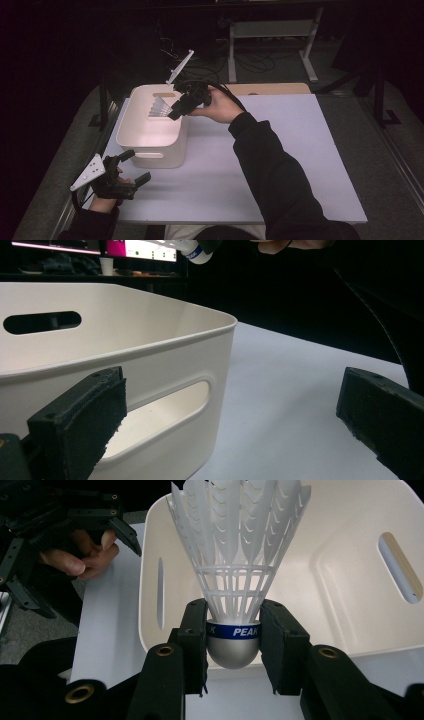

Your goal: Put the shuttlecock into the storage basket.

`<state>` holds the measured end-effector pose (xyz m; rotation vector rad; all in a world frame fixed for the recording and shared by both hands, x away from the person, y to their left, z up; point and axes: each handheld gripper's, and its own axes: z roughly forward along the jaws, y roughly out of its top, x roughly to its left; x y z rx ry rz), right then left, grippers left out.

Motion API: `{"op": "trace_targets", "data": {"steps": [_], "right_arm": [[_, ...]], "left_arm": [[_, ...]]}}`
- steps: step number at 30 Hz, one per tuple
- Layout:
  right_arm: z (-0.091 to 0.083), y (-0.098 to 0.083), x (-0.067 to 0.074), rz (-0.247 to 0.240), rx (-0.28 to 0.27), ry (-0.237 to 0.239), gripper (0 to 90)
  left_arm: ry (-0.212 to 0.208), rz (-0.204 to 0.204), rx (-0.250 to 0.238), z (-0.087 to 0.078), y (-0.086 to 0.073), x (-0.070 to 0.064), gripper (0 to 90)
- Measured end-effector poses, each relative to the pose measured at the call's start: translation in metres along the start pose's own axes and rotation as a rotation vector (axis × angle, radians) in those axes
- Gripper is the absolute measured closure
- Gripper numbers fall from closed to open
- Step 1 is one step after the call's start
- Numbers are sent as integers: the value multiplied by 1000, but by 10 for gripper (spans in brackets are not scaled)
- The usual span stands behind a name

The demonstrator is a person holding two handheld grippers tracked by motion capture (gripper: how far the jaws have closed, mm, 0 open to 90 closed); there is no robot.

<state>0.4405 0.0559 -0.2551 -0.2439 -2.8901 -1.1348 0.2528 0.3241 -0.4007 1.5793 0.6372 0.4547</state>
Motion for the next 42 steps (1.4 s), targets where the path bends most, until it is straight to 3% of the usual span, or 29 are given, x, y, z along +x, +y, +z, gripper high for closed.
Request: {"op": "trace_targets", "data": {"steps": [22,37,42], "right_arm": [[30,-1,-6,1,23,49,643],[51,-13,-15,44,43,79,643],[54,-13,-15,35,45,90,643]], "left_arm": [[1,-1,1,-1,0,0,0],[0,-2,0,-1,0,0,0],[0,-2,0,-1,0,0,0]]}}
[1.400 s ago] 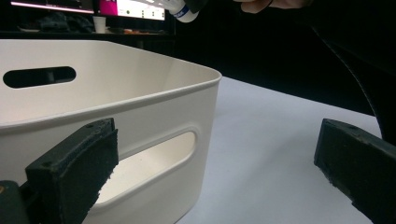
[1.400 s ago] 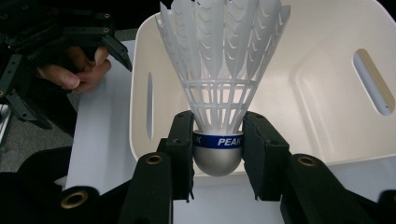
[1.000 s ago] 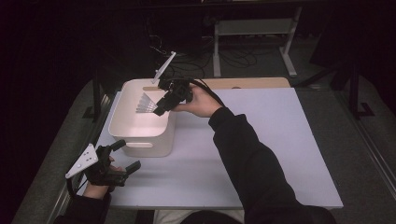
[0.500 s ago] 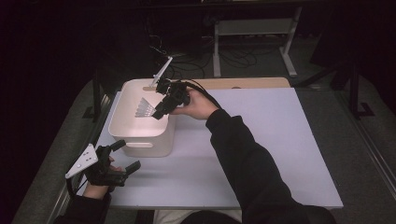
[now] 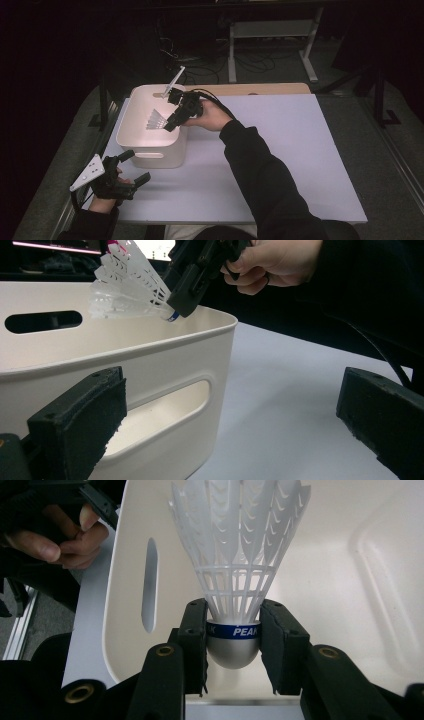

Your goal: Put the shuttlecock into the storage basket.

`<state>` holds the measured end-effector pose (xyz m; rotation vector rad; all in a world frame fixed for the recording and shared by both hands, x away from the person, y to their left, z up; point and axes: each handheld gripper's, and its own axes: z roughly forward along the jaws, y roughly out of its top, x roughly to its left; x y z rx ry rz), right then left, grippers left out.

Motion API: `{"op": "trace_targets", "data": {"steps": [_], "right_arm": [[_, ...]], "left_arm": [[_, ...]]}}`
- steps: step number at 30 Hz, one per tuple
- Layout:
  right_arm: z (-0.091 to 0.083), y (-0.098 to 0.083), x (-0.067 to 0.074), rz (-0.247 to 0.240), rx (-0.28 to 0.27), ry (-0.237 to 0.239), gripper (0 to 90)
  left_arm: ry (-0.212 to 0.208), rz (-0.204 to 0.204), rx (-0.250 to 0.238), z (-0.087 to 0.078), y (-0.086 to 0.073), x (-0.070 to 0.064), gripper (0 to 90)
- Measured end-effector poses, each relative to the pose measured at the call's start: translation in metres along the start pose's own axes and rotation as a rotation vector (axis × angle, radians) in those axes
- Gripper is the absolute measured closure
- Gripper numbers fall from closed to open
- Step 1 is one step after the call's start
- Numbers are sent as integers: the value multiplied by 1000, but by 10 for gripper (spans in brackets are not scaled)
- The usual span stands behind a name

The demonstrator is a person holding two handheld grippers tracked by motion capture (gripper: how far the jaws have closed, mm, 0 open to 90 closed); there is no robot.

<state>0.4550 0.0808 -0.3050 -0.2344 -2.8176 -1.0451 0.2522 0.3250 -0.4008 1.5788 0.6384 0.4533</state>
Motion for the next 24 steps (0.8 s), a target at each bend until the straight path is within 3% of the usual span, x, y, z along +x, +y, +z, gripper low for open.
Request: {"op": "trace_targets", "data": {"steps": [9,14,19,24], "right_arm": [[6,0,3,-3,20,23,631],[4,0,2,29,17,25,531],[0,-1,2,32,5,20,496],[-9,-2,1,37,-18,-14,311]], "left_arm": [[0,0,0,0,0,0,0],[-1,0,-1,0,0,0,0],[-1,0,0,0,0,0,0],[-1,0,0,0,0,0,0]]}}
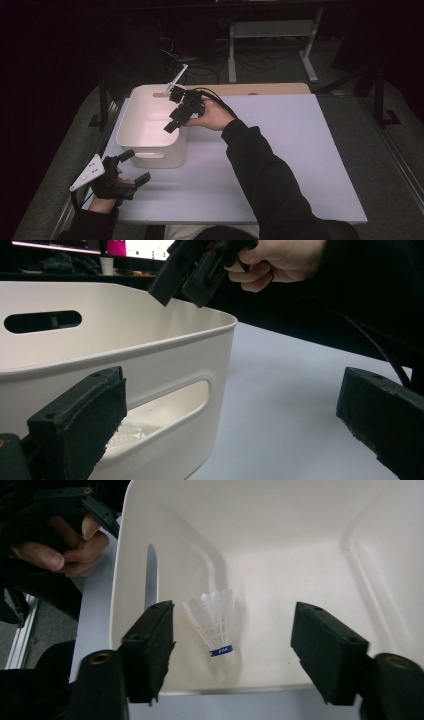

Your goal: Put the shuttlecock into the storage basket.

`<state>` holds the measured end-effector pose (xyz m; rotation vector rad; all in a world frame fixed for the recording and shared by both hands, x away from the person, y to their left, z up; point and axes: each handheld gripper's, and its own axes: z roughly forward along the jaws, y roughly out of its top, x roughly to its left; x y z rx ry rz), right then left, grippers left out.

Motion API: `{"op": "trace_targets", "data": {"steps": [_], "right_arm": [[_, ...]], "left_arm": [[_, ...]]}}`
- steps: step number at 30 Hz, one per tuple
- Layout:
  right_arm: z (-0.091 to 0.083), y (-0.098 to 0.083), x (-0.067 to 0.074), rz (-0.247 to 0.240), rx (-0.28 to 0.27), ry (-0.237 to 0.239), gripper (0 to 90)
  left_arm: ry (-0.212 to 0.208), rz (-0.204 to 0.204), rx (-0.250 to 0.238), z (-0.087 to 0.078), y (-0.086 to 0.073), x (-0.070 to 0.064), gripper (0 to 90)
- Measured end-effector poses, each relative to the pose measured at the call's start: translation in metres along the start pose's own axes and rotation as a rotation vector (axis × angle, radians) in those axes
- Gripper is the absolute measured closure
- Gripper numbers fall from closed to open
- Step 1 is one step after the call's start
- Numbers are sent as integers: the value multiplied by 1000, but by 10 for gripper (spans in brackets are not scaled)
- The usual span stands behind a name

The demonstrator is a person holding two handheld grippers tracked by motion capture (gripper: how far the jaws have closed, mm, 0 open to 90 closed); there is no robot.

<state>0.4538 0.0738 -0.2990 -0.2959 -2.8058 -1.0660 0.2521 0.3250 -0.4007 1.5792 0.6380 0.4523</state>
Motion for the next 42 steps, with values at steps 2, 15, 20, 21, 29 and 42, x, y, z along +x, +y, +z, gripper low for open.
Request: {"op": "trace_targets", "data": {"steps": [2,15,20,21,29,42], "right_arm": [[-2,0,0,1,-4,-8,266],[-28,-8,5,10,-63,-82,132],[-43,-14,10,5,-96,-102,80],[-45,-15,11,2,-100,-105,65],[-57,-28,12,17,-122,-135,0],[-73,-56,10,42,-162,-157,0]], "left_arm": [[1,0,-1,0,0,0,0],[-2,2,-4,0,0,-1,0],[-3,4,-2,0,0,-1,0],[-3,3,-2,0,0,-1,0],[-4,-1,-1,0,0,0,0],[-4,-1,0,1,0,0,0]]}}
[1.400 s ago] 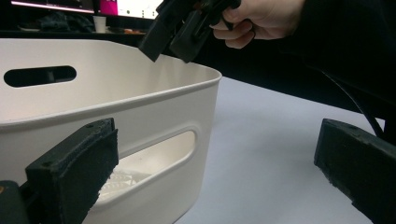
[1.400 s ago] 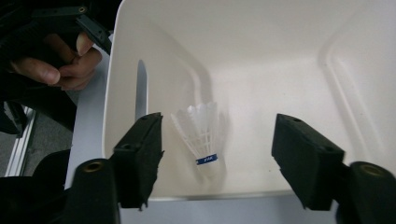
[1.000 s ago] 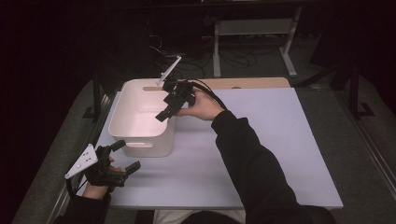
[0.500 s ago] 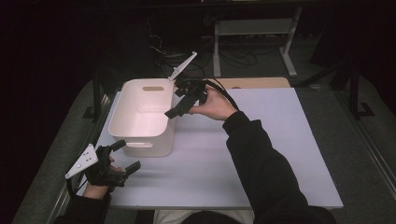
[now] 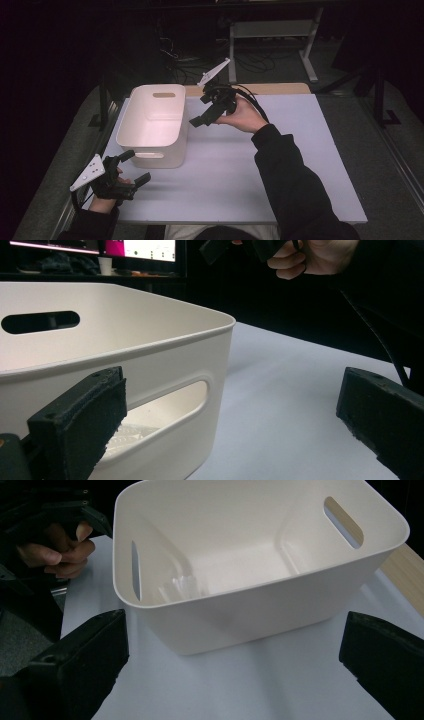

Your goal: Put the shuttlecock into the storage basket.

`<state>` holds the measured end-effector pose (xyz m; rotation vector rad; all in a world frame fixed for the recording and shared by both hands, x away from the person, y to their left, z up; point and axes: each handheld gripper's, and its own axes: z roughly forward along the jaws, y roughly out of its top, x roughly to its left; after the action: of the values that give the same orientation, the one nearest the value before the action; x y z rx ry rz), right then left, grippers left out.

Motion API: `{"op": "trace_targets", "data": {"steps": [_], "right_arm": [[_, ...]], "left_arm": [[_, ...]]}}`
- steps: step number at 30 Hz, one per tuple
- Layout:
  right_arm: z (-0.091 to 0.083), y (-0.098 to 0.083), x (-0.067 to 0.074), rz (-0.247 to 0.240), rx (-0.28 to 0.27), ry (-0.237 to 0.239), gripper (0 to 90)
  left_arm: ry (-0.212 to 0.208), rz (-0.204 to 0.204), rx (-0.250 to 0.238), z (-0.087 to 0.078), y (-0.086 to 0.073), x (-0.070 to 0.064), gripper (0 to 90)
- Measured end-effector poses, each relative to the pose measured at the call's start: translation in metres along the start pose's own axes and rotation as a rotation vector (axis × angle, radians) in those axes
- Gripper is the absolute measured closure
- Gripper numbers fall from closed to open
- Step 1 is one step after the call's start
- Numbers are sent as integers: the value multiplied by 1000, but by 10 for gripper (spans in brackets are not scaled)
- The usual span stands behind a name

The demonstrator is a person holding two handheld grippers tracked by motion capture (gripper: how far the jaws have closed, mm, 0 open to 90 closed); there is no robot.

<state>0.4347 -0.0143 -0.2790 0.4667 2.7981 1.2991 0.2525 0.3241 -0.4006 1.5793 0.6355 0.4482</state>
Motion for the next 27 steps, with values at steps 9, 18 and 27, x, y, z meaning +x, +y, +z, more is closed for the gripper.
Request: {"op": "trace_targets", "data": {"steps": [9,18,27], "right_arm": [[-8,-12,-2,15,-6,-21,0],[-18,-29,-2,27,-21,-37,0],[-25,-41,-5,58,-31,-55,0]], "left_arm": [[-1,0,0,0,0,0,0],[-1,-1,3,1,0,0,0],[2,2,4,1,0,1,0]]}}
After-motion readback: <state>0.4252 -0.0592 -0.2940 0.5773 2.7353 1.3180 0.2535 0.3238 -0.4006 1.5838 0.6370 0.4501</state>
